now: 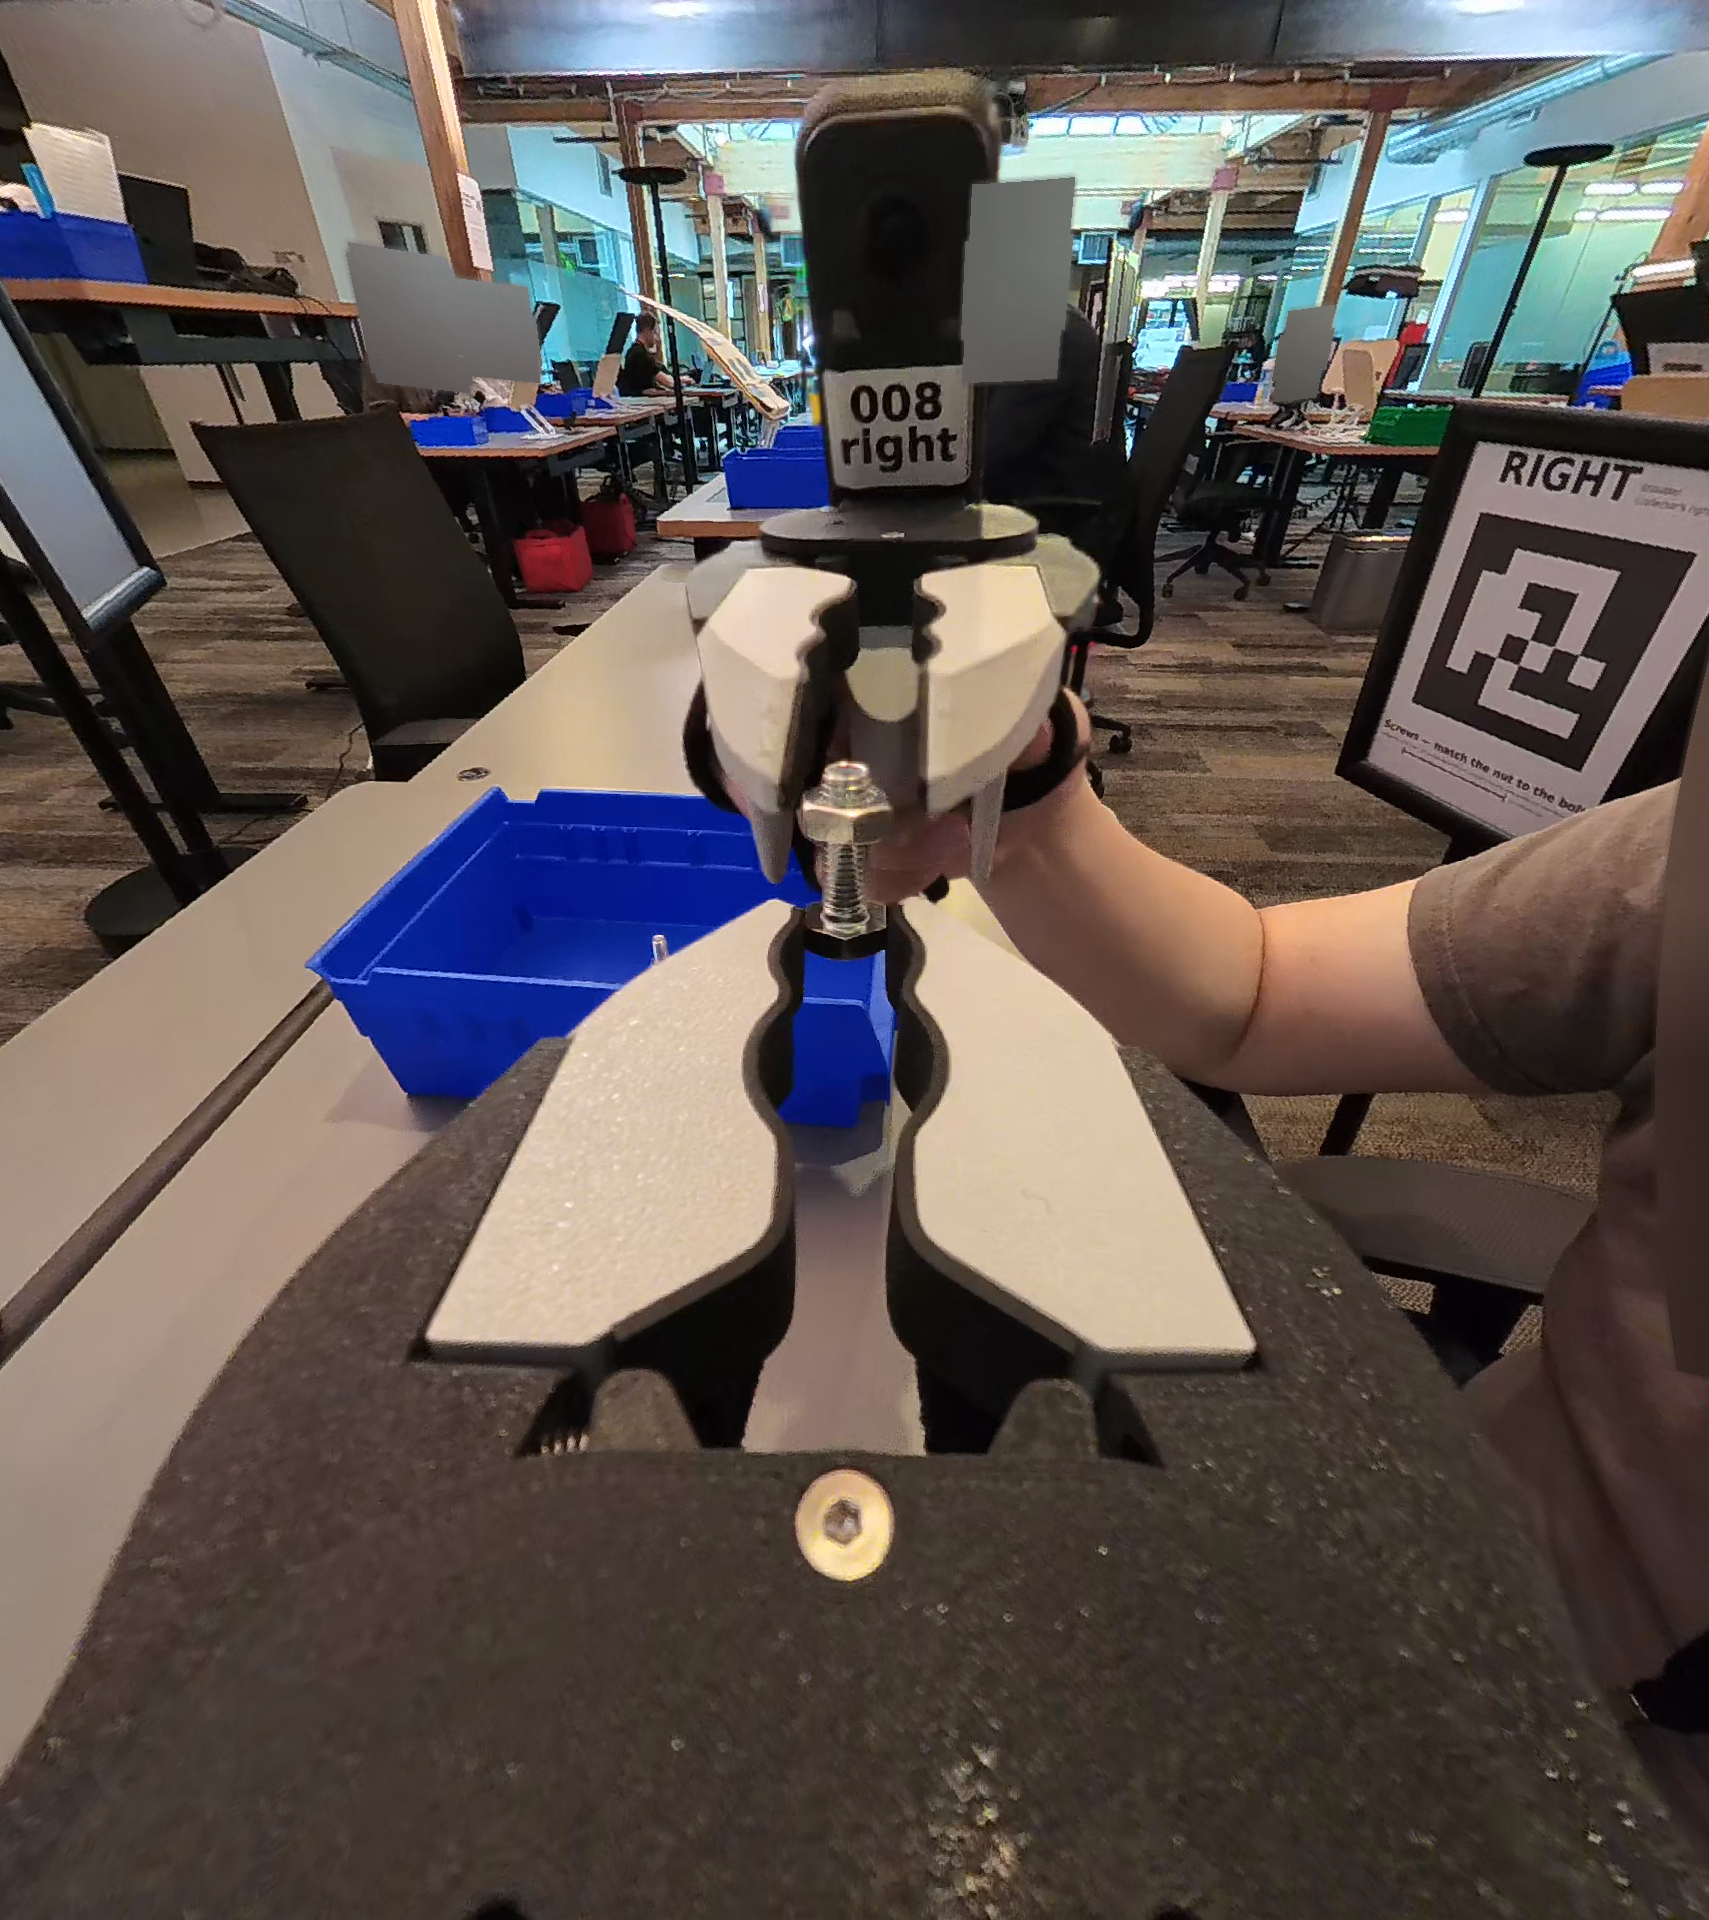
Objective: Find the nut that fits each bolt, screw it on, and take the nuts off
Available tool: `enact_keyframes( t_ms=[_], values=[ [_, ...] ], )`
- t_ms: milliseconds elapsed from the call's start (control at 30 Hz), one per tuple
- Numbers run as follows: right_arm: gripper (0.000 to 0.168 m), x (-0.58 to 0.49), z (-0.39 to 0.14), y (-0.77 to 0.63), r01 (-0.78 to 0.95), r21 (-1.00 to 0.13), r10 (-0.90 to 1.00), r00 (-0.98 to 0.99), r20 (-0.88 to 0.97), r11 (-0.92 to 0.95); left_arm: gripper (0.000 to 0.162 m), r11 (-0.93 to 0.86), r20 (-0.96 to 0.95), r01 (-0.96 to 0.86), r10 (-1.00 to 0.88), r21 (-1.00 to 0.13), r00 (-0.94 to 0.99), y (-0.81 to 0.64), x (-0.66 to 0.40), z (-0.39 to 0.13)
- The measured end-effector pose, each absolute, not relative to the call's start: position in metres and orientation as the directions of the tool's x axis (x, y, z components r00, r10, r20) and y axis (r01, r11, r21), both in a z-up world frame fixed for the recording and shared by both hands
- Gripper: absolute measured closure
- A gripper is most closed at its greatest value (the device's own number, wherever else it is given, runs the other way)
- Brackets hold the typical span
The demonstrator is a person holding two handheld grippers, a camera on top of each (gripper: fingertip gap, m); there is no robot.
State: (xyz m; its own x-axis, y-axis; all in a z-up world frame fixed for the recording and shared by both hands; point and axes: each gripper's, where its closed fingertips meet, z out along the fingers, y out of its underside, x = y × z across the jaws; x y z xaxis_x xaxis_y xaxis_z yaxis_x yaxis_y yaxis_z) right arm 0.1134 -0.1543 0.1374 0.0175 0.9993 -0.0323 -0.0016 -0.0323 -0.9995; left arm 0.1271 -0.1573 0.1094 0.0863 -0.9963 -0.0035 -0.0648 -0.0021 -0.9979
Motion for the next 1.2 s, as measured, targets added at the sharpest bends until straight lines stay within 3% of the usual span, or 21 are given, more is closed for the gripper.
enact_keyframes(
  t_ms=[1200],
  values=[
    [0.149,0.119,0.147,-0.151,-0.042,-0.999,0.998,0.065,-0.023,-0.021,0.148,0.001,-0.003,-0.025,-0.998,-1.000,0.068,-0.164,0.126,0.117]
  ],
)
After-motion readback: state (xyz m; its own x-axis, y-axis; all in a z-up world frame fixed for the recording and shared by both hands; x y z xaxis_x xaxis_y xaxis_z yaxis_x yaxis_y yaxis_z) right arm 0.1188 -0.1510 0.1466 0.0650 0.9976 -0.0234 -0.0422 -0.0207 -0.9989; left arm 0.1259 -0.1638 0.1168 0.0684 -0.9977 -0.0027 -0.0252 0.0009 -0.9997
